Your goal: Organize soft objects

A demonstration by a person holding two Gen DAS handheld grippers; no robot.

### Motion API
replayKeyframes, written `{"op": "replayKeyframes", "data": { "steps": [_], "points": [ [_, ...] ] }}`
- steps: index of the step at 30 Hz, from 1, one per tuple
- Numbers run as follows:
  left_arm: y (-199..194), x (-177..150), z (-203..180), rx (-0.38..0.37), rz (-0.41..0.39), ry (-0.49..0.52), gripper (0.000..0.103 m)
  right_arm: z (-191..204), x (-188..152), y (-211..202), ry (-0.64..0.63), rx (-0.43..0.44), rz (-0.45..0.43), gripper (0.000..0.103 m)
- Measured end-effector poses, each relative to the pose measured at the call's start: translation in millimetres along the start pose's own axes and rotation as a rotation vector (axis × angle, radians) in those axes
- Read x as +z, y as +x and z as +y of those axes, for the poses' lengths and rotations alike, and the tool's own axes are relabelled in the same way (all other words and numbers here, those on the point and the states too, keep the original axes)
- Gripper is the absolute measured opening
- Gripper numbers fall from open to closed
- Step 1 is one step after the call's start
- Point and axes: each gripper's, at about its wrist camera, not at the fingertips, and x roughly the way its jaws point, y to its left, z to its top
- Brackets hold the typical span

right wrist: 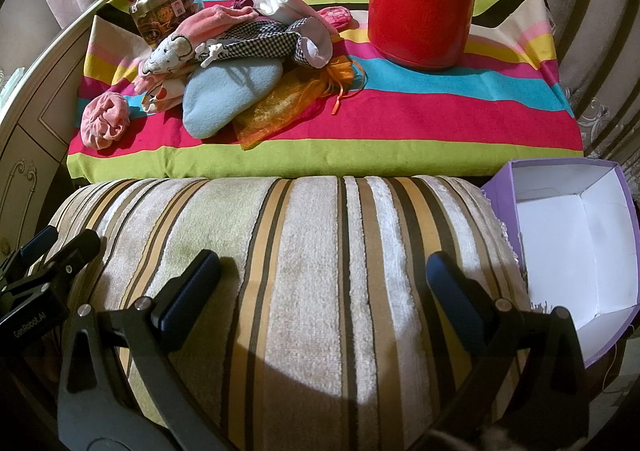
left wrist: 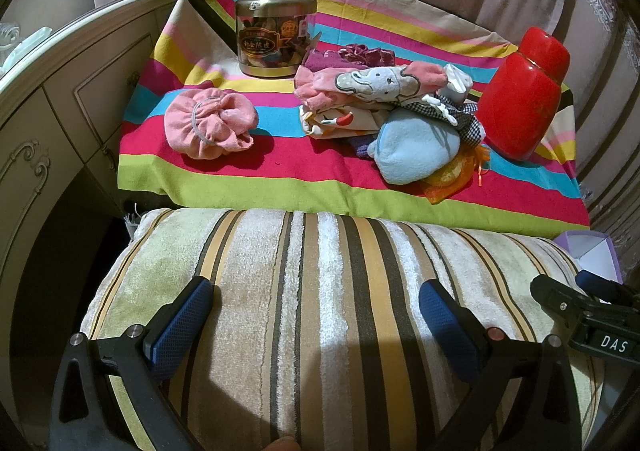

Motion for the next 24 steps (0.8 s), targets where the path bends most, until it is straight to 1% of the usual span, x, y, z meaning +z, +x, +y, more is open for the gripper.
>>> {"op": "replayKeyframes", "data": {
  "steps": [9, 13, 14, 17, 20, 22, 24],
  "points": [
    [-2, 2, -1, -0.002, 0.013, -0.005, 0.103, 1, 0, -1, 0.0, 0.002, -0.006, 0.103],
    [-4, 2, 5, -0.044, 0.014, -0.033, 0.103, 0, -2, -2, 0.0, 0.006, -0.02, 0.103],
    [-5, 2, 6, -0.044, 0.015, -0.032, 0.103, 0, -3, -2, 0.0, 0.009, -0.028, 0.103],
    [-5, 5, 3, -0.015, 0.023, -0.015, 0.103, -2, -5, -5, 0.009, 0.017, -0.043, 0.103],
    [-4, 14, 13, -0.031, 0.02, -0.059, 0.103, 2, -5, -3, -0.009, -0.006, -0.039, 0.103],
    [-2, 24, 23, -0.042, 0.009, -0.093, 0.103, -2, -6, -3, 0.006, 0.016, -0.046, 0.103],
    [2, 34, 32, -0.044, 0.001, -0.114, 0.099, -4, -5, -2, 0.013, 0.029, -0.042, 0.103]
  ]
}}
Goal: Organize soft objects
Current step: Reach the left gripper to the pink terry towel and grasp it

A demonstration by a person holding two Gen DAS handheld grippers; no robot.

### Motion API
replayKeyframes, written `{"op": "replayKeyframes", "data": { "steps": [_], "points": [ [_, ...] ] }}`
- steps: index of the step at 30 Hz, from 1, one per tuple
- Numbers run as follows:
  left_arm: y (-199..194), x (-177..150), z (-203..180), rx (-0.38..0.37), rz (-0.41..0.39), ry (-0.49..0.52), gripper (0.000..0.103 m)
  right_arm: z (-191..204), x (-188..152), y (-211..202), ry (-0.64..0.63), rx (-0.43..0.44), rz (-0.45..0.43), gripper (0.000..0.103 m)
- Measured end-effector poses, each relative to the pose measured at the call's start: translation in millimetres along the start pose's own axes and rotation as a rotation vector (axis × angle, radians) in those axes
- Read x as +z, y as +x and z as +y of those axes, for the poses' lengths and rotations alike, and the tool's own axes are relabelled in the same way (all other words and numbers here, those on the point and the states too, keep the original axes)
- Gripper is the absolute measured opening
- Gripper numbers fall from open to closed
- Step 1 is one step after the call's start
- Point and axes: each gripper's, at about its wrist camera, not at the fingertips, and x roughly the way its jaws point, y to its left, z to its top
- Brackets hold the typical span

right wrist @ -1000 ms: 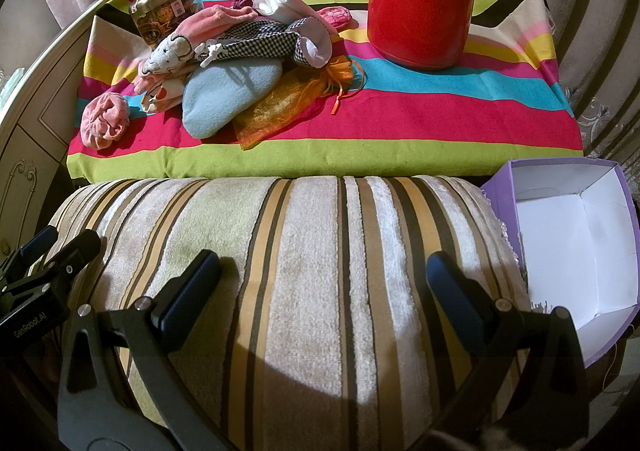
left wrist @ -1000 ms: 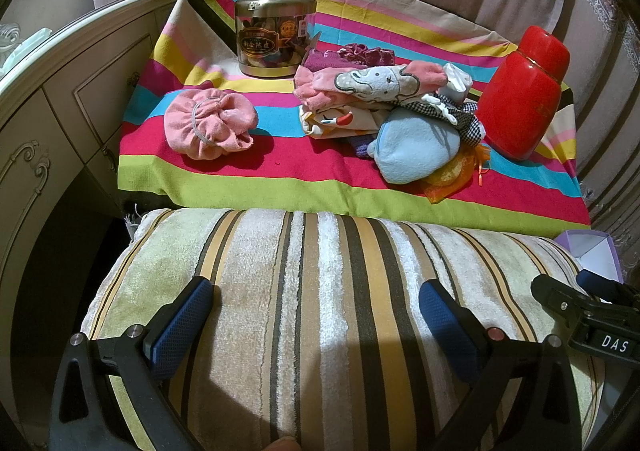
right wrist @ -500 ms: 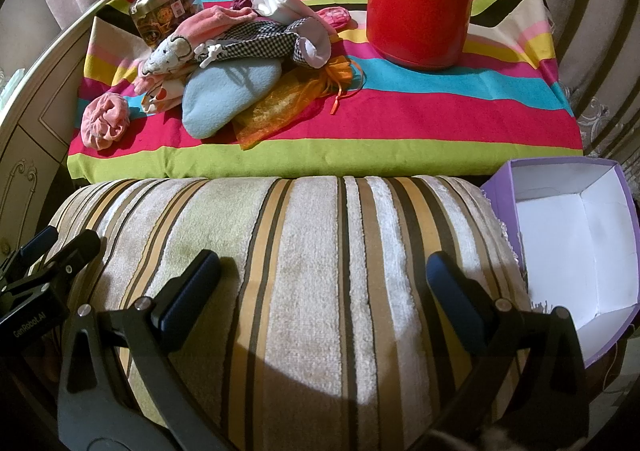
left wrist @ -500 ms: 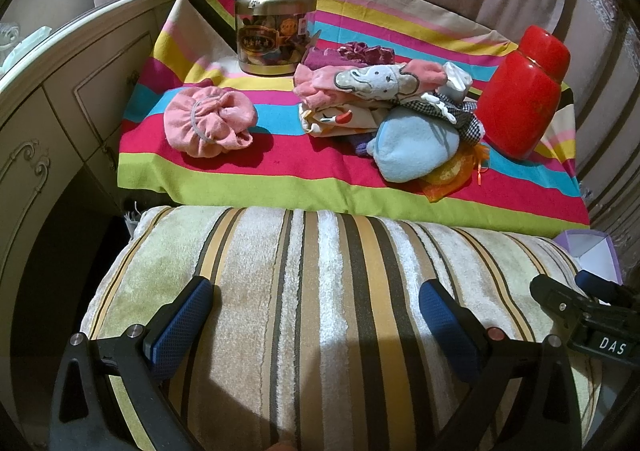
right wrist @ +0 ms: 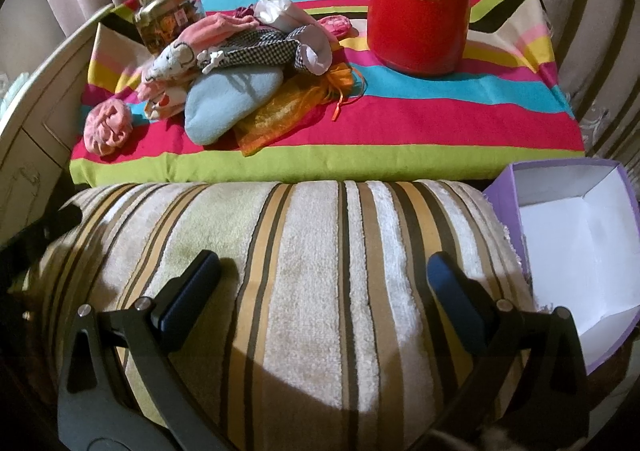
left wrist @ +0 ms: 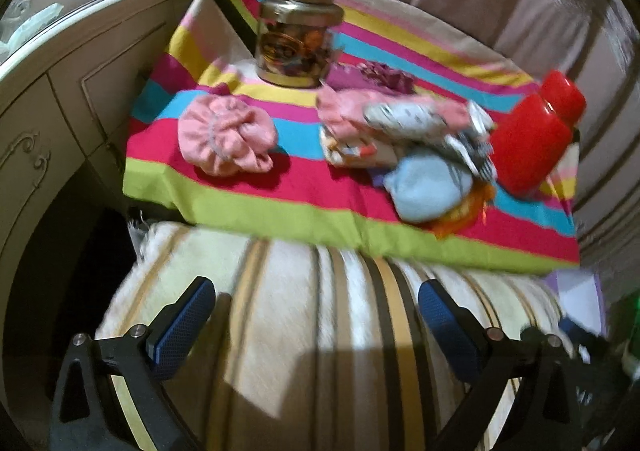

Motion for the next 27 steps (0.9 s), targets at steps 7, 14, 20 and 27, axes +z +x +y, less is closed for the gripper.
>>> {"op": "replayKeyframes", "data": {
  "steps": [7, 14, 20, 27],
  "points": [
    [26, 45, 47, -0.003, -0.004, -0.141, 0.088, -4, 8, 6, -0.003, 0.038, 0.053, 0.103],
    [56, 83, 84, 0.057, -0.001, -0.218, 0.087, -8, 19, 18, -0.016, 0.075, 0.112, 0.103],
    [94, 111, 101, 0.136, 0.035, -0.246, 0.087, -17, 36, 18, 0.046, 0.183, 0.074, 0.103],
    [121, 122, 92, 0.187, 0.054, -0.158, 0.072, 12, 73, 9, -0.069, 0.272, -0.014, 0.103]
  ]
}}
